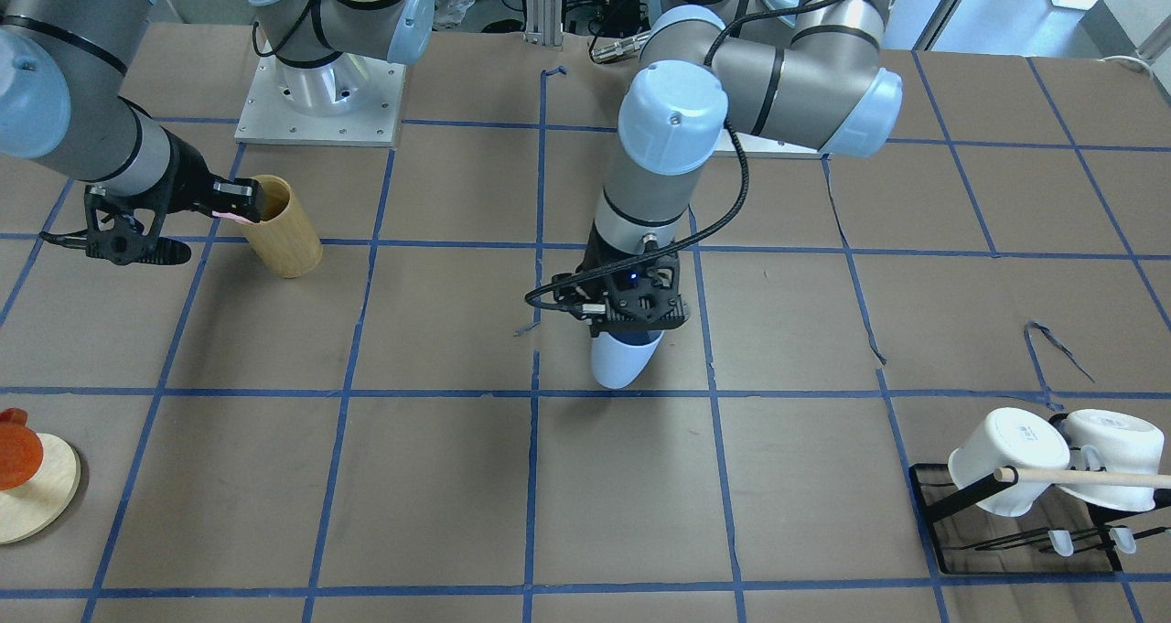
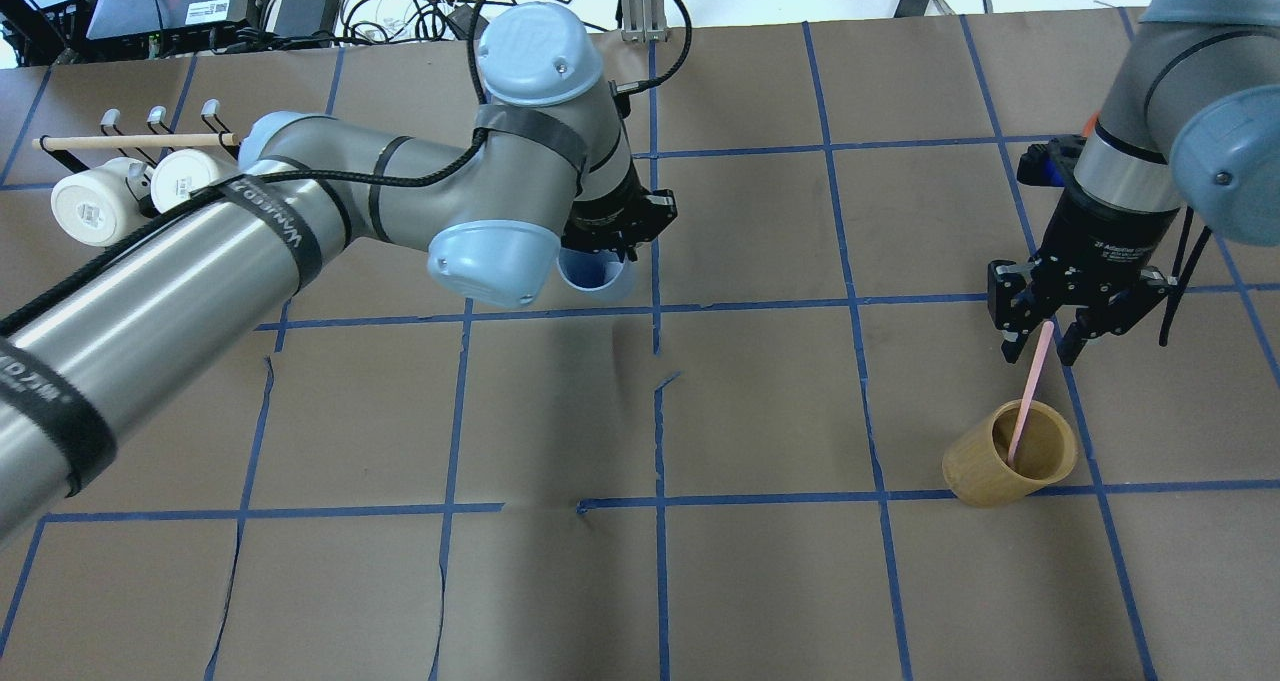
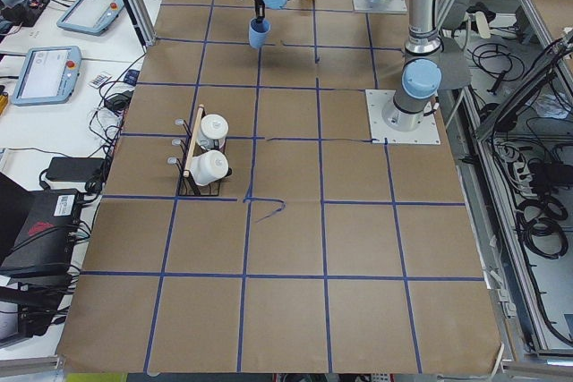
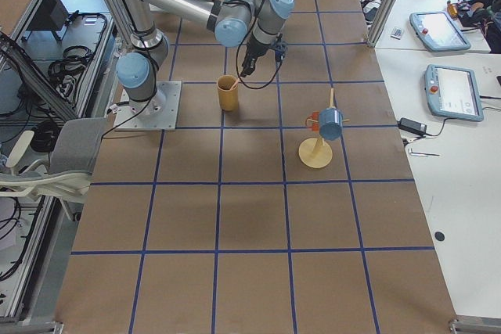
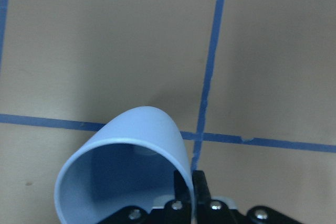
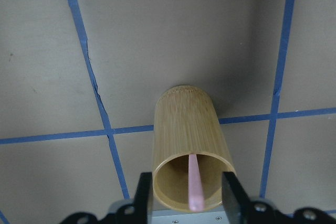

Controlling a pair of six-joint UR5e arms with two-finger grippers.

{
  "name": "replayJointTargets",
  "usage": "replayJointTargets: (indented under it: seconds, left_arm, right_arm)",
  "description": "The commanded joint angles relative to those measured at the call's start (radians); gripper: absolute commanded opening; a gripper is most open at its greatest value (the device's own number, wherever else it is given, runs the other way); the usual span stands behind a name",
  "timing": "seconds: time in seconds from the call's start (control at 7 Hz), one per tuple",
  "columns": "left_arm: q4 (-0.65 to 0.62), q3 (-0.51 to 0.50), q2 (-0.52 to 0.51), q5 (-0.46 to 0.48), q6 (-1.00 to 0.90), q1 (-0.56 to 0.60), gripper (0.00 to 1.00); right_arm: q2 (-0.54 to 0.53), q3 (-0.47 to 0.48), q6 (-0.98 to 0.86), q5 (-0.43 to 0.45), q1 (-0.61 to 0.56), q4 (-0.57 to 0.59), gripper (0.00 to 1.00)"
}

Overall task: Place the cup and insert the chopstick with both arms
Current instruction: 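Set the blue cup down at table center while right gripper lifts chopstick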

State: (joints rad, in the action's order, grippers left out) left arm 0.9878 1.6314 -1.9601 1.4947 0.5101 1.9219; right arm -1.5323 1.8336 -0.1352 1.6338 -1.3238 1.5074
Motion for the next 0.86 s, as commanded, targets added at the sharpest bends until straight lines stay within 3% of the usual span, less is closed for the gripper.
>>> replayJointTargets:
  seconds: [0.0, 0.29, 0.71]
  left_arm:
    - [-0.001, -0.038, -0.056, 0.009, 0.030, 0.045, 0.00]
    - [0.020, -0.035, -0.059, 0.039, 0.022, 0.046, 0.00]
    - [0.035, -0.038, -0.075, 0.030, 0.022, 0.065, 0.00]
  right_arm:
    - [0.000, 0.006, 0.005, 0.012, 0.001, -0.012, 0.27]
    - [0.000, 0.004, 0.005, 0.011, 0.000, -0.010, 0.00]
    - [-0.002, -0.011, 0.003, 0.012, 0.001, -0.009, 0.00]
